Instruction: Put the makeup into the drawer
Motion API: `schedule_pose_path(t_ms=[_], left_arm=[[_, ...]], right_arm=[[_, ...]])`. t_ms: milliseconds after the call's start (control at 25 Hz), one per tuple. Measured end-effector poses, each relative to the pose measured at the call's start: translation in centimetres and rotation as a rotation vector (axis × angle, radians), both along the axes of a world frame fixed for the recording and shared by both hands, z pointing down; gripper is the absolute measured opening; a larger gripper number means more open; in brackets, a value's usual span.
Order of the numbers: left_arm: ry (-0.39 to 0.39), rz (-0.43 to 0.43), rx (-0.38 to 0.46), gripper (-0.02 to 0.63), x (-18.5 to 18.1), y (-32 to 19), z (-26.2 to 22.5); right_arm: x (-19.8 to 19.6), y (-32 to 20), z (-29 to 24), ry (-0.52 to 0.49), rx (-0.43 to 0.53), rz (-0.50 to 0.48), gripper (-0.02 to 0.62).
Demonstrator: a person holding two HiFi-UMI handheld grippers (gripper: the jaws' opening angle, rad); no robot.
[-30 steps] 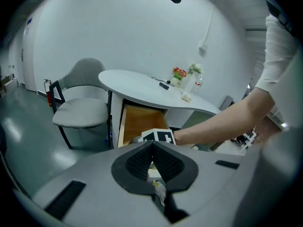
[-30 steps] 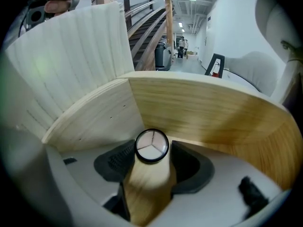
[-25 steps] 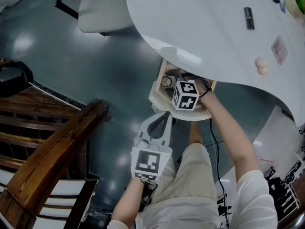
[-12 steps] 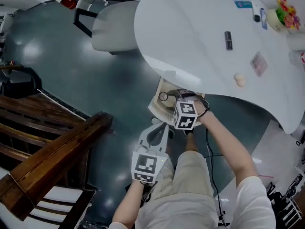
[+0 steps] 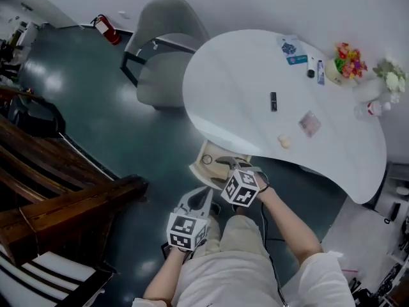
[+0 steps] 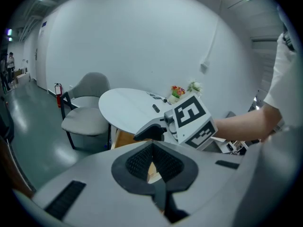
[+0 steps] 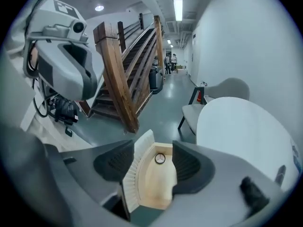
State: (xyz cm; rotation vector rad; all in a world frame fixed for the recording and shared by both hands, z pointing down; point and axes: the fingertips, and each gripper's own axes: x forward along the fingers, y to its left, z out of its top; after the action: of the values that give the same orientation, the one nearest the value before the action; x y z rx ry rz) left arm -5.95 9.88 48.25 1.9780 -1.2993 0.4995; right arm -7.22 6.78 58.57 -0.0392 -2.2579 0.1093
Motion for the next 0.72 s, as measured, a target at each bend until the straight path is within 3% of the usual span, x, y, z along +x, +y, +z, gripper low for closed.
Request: schedule_pose_path(t_ms=[200, 520, 720], left_arm=[[0.001, -0.035, 0.033, 0.009, 1.4, 0.0, -3.2], [-0.005, -0.081, 0.111, 0.009, 3.0, -1.4, -8.1], [-0.013, -0.094, 0.159, 0.009, 4.0, -2.5, -10.2]], right_arm=[[2.5, 0.2, -5.5, -0.064, -0.03, 0.043, 0.245], [5.4, 0.5, -12.3, -0.173, -0.072, 0.123, 0.16], [6.7, 0.2, -16.0, -0.243, -0.074, 0.179, 0.066]])
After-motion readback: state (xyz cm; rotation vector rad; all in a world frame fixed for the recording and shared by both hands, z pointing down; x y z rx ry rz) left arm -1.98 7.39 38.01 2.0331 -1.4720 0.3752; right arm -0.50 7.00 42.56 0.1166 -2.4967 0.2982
